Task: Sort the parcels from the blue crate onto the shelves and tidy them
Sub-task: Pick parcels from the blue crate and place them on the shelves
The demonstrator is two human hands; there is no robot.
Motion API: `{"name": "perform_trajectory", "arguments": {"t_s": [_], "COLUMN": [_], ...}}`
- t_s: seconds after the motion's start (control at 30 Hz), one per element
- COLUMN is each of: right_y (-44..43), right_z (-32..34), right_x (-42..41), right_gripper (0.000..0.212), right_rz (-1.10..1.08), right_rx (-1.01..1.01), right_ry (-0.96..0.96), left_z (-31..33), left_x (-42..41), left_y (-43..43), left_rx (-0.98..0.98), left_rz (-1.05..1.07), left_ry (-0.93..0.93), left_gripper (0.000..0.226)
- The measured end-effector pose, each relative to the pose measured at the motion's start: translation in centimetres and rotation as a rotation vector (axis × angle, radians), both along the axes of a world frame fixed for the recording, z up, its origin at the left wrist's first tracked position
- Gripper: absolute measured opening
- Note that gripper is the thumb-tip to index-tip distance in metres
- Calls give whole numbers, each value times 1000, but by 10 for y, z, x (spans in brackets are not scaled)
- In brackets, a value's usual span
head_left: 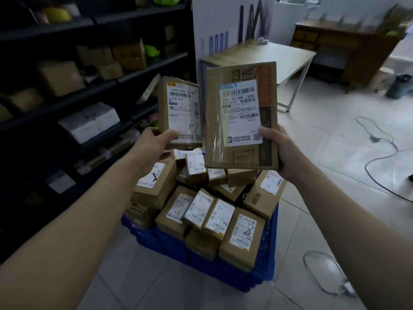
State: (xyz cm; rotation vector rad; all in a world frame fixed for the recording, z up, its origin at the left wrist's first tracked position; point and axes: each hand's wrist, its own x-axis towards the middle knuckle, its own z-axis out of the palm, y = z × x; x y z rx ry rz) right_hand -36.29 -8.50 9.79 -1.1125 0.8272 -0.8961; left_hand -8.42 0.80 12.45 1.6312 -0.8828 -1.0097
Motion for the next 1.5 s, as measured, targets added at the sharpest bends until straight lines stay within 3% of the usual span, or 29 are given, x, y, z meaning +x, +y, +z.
{"name": "perform_trajectory", "arguments": {"t_s": [0.2, 0.57, 0.77, 0.83, 1.1, 1.23, 1.3, 1.4, 1.5], "right_y": [-1, -9, -2, 8, 81, 133, 168, 228, 285], "right_z": [19, 35, 37, 37, 38, 47, 51, 57, 62], "right_x": [45, 105, 133, 147, 212, 246, 260, 282, 300], "right_gripper": [91, 49, 61, 55, 62, 84, 95, 74, 68], "right_rz": [117, 366, 570, 623, 881, 1043, 1100, 1173, 1247], "right_rx": [-33, -12, 6, 10, 12, 92, 107, 90, 125], "right_ry": [-40, -72, -89, -94, -97, -83, -61, -39, -38], "left_z": [16, 33, 34, 33, 40, 48, 54, 59, 60], "left_x": [32, 44, 25, 19, 7, 2, 0, -3, -7], "left_y": [34, 105, 157, 177, 284, 350, 386, 444, 502], "left_rx": [-61, -139, -187, -196, -265, -312, -340, -356, -363], "left_rz": [57, 349, 518, 594, 851, 978, 1014, 1063, 1125], "left_ry": [84, 150, 160, 157, 94, 118, 128, 108, 75], "left_gripper": [37, 34, 25, 20, 12, 56, 66, 59, 36]}}
